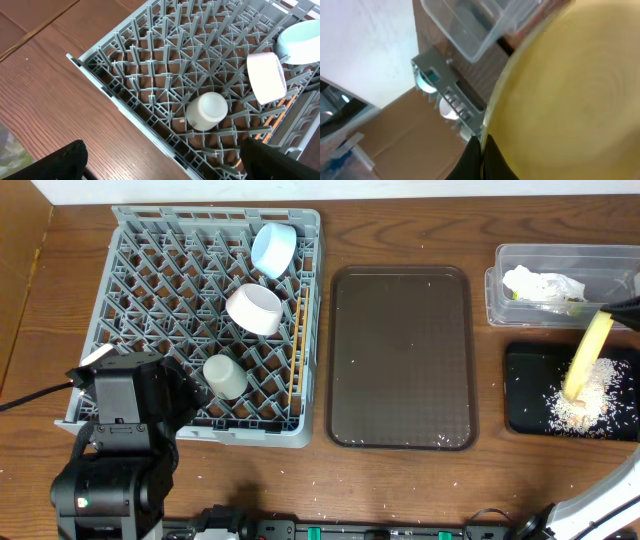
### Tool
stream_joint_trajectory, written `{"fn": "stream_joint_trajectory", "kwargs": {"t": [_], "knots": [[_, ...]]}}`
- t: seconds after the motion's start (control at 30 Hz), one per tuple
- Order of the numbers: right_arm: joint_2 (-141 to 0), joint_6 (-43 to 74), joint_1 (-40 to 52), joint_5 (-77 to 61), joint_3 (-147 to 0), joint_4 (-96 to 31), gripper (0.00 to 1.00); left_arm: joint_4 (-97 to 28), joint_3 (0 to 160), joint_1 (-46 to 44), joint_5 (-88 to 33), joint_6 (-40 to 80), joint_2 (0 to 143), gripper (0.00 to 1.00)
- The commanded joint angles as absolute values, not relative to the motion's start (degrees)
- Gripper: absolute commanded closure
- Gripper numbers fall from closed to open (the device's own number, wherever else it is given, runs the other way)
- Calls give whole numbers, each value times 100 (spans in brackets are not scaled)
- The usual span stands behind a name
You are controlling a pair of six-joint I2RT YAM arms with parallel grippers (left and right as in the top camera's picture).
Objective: Sort waste into correct bins and load items into the dishwasher
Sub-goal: 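Tilt the plate to pour the rice into the black bin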
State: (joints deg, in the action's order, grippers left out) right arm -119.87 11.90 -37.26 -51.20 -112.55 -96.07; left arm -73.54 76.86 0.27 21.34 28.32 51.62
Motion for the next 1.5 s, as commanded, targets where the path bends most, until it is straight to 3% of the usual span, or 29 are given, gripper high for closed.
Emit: {"fn": "stream_joint_trajectory", "kwargs": {"t": [0.0,0.6,0.77,1.47], "knots": [[-11799,1028,-3699,-5345,-11349,-9459,99,-7373,7743,47,2191,2838,5159,2],[-11799,360,-3507,-5898,-11325,-9732,99,-7373,7743,47,2189,2838,5159,2],[-11797,609,-3557,-6523,-11308,-9734,99,-7373,7743,47,2191,2838,5159,2],[-11784,1225,-3682,-6281,-11271,-9734,98,-7373,7743,47,2189,2838,5159,2]]}}
